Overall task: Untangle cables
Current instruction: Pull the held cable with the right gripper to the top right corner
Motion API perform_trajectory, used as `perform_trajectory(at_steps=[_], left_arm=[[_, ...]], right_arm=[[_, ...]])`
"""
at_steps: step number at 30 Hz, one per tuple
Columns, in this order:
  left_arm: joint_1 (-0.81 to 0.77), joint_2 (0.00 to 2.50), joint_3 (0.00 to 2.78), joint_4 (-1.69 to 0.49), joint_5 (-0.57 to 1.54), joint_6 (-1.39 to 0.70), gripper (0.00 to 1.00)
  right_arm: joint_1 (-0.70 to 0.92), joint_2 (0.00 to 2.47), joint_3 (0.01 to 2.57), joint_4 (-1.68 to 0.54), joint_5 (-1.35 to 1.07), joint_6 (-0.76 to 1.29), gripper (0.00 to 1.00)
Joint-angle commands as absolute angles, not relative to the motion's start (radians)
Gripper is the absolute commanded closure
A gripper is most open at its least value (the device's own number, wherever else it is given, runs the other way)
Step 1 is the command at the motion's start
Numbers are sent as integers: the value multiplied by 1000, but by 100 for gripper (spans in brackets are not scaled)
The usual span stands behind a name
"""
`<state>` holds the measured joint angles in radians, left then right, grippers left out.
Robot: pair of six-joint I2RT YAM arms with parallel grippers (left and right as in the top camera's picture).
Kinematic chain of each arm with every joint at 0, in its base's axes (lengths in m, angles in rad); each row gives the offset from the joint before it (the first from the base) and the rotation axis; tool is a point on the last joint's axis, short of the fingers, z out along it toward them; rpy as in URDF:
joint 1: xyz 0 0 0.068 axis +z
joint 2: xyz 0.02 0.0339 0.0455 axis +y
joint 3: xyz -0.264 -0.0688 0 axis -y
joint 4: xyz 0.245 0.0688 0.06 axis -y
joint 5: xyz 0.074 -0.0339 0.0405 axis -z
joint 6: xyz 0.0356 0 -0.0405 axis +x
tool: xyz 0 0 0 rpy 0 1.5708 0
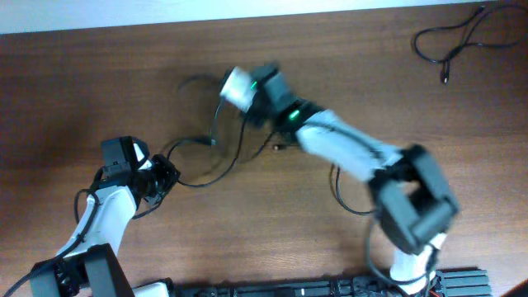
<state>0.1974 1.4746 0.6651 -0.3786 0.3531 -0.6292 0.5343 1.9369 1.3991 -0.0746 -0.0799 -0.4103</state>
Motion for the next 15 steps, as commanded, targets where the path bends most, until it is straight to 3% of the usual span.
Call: perform_trajectory(at_steps=[1, 10, 15], left_arm=[[204, 1464, 667, -379, 246, -635, 100], [440, 1464, 667, -381, 221, -636, 100], [488, 1464, 667, -383, 220, -636, 100]], right_arm=[[332, 1823, 1438, -125, -48, -215, 96], [-59, 1813, 1438, -364, -81, -2, 96], [-135, 1810, 1438, -337, -428, -26, 96]])
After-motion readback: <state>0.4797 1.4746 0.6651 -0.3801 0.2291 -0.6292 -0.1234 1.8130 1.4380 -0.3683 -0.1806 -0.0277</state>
